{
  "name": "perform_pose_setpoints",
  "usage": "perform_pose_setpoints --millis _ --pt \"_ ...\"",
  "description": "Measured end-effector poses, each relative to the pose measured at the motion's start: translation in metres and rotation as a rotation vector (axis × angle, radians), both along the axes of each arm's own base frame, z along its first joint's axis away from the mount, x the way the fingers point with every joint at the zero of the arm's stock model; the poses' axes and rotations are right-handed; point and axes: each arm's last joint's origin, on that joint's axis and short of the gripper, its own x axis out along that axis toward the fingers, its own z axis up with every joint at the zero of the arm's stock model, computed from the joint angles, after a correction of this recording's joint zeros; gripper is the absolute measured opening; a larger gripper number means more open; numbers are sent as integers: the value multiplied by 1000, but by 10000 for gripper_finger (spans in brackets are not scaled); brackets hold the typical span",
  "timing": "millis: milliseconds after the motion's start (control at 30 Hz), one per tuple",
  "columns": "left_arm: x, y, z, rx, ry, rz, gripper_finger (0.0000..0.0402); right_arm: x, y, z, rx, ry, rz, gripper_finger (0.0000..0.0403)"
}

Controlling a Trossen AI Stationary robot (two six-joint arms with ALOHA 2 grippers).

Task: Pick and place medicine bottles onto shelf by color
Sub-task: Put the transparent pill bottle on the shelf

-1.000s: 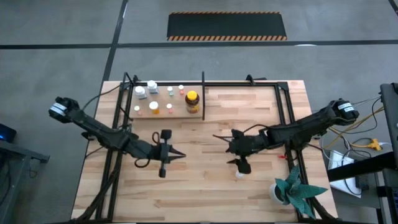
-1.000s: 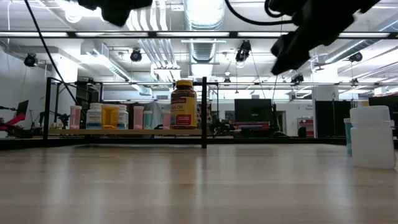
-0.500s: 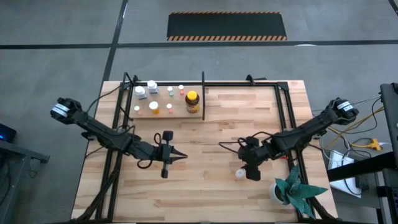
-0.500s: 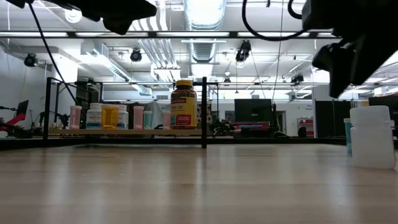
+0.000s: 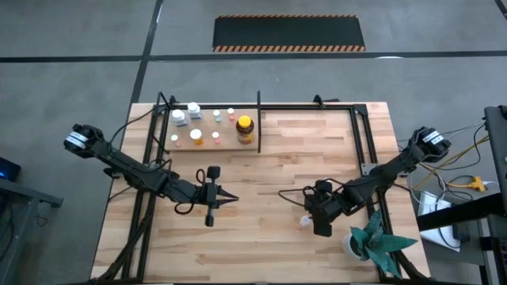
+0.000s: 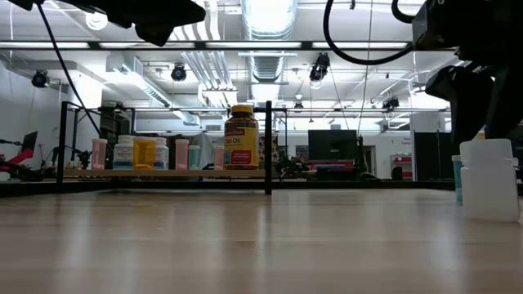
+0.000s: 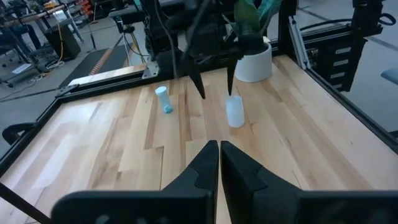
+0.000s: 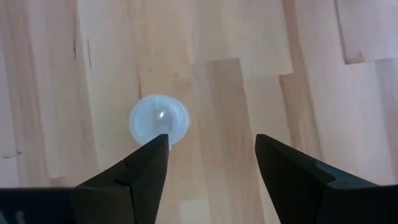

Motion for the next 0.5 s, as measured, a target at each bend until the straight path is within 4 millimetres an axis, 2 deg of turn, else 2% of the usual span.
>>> perform_pose_setpoints --millis 233,500 --pt "0 0 1 -4 -7 0 0 5 9 -10 -11 -7 14 231" --pt "0 0 1 -4 -8 0 0 3 11 -10 -22 -11 24 231"
